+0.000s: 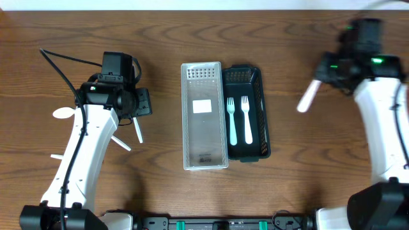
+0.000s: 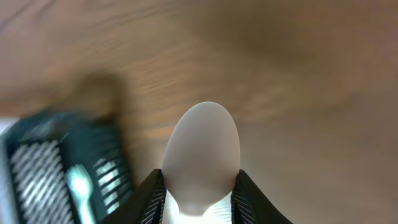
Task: Pack container
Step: 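Carry the spoon and release it into the black caddy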
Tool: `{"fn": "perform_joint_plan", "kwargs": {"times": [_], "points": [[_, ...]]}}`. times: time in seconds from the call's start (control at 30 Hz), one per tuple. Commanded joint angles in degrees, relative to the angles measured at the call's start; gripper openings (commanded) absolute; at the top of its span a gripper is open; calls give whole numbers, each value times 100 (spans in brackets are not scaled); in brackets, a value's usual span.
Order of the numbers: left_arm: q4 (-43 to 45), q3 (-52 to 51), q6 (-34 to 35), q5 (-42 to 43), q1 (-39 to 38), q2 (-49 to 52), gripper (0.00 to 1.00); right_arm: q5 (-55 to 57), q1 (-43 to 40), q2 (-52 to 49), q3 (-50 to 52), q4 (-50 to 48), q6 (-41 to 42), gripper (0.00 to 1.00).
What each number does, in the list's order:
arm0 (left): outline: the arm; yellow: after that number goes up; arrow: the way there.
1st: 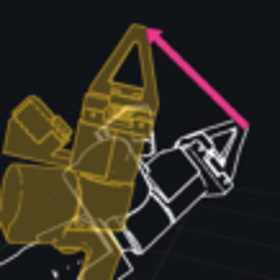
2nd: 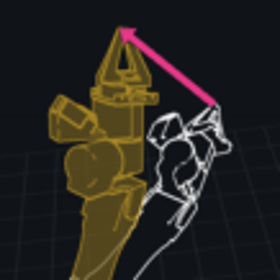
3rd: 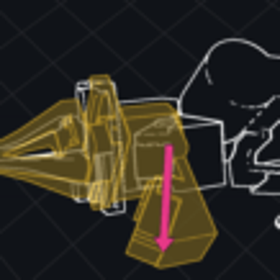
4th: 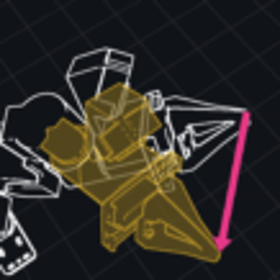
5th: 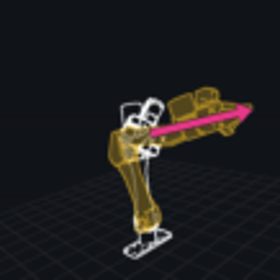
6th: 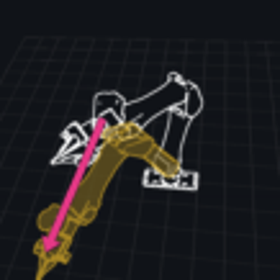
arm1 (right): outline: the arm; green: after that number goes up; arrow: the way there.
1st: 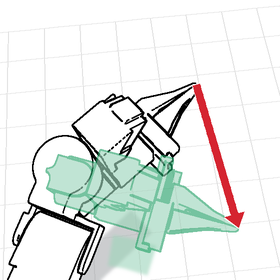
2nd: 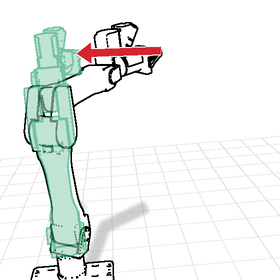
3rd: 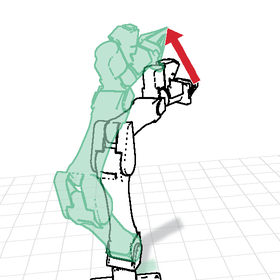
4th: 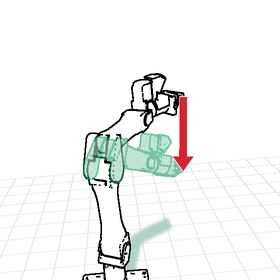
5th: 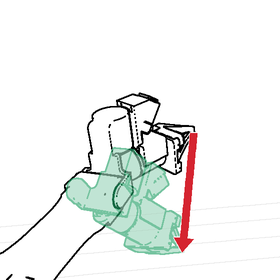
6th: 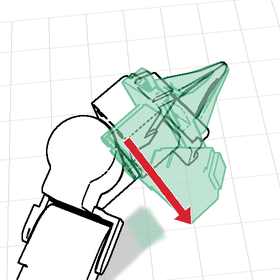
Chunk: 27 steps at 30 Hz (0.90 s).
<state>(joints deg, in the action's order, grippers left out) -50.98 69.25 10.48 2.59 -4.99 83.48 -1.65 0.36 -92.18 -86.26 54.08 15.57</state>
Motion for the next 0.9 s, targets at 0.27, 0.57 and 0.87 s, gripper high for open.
{"fn": "perform_joint_plan", "kwargs": {"times": [0.27,0.57,0.87], "points": [[-20,116,-35,-68,-13,11,57,-164,2111,-442,-111,-249,-573,1],[-20,116,-35,-68,-13,11,56,-256,2378,-1799,-107,-256,-426,1],[-15,116,-35,-66,-13,11,56,-520,2382,-2006,-116,-367,-520,41]]}}
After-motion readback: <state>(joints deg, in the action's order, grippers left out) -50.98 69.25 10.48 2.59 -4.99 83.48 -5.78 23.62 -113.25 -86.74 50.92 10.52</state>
